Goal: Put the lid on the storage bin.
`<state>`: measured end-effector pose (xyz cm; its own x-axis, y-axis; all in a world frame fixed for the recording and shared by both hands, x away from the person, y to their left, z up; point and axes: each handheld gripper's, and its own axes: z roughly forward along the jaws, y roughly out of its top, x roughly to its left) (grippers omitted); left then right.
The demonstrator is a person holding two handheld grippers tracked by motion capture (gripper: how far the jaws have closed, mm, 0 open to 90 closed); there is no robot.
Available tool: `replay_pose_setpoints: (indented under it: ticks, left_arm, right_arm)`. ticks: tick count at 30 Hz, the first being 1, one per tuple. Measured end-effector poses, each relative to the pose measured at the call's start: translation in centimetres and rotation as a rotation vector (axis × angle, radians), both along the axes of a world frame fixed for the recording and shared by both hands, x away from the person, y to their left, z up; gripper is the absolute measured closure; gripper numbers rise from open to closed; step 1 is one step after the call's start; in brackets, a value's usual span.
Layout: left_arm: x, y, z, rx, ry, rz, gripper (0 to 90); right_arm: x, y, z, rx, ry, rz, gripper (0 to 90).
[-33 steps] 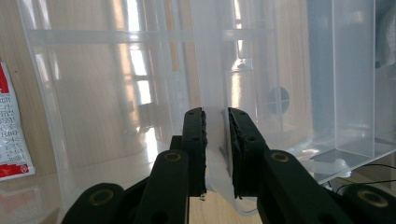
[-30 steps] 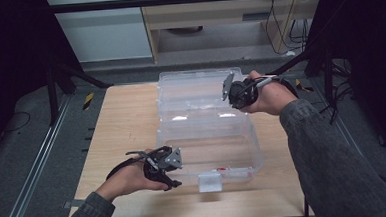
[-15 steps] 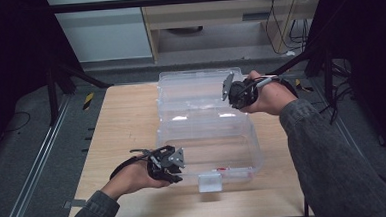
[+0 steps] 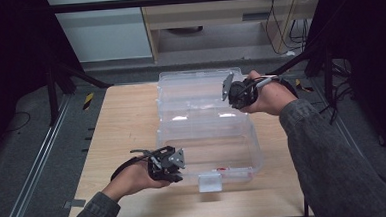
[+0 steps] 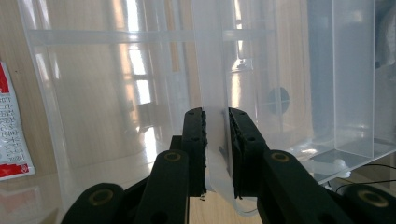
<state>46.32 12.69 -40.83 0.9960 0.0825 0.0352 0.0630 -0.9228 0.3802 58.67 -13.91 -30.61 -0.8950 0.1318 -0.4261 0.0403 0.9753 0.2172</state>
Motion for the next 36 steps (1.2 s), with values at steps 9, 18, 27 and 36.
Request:
replay_pose_setpoints:
  ticks: [9, 18, 27, 36]
  left_arm:
    - [-0.2, -0.1, 0.0, 0.0, -0.013, 0.01, 82.9]
    - [-0.8, -0.3, 0.1, 0.001, -0.08, 0.053, 82.9]
    - [-0.9, -0.1, -0.1, -0.013, -0.079, 0.095, 81.8]
    - [-0.7, -0.3, -0.2, -0.031, -0.072, 0.137, 80.9]
  right_arm:
    - [0.1, 0.6, 0.0, -0.007, 0.002, 0.011, 78.5]
    - [-0.5, 0.9, 0.4, -0.021, 0.014, 0.051, 83.6]
    - [-1.4, 0.9, 0.9, 0.001, 0.019, 0.066, 85.2]
    - [-2.4, 1.1, 1.3, -0.013, 0.0, 0.081, 85.3]
